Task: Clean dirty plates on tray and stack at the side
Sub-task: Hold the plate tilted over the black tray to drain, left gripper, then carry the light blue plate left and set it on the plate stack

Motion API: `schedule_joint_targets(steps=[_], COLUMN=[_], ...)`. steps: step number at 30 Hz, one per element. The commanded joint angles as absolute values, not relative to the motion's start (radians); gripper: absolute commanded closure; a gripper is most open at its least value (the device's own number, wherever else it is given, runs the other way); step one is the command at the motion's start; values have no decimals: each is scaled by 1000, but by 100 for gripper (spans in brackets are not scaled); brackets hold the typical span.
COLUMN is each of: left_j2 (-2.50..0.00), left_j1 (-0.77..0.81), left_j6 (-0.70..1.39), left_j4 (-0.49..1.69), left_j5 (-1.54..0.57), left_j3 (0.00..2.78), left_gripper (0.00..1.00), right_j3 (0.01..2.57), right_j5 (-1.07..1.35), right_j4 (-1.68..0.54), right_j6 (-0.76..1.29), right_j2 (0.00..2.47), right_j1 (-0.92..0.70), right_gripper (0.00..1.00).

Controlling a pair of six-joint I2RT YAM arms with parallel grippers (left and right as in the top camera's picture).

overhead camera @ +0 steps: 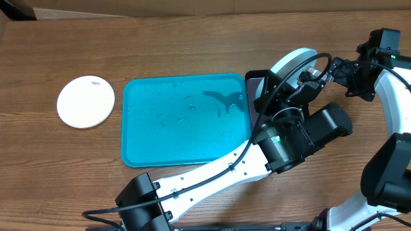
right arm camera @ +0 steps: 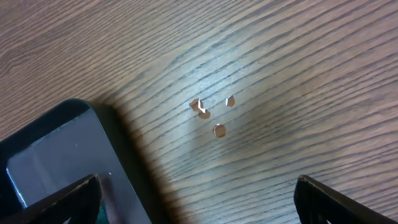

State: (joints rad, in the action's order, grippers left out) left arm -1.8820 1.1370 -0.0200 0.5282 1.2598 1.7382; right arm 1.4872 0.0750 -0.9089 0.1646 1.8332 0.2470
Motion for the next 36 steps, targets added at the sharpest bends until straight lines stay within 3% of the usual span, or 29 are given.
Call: schedule_joint_targets(steps=[1,27,36], left_j2=[-1889,-1889,-1889], left_j1=[1132,1127,986], left_j6=[15,16,182], left_j4=[524,519,584], left_j5=[1263,1200,886], left_j3=[1761,1761,1761], left_gripper=[96,96,96], right_j3=[1497,1497,1497], right_j5=[81,81,81], right_j4=[-904,-904,-904], right_j6=[175,175,175], right_j2=[1808,1809,1809], right_j1=[249,249,249], right_gripper=[0,0,0])
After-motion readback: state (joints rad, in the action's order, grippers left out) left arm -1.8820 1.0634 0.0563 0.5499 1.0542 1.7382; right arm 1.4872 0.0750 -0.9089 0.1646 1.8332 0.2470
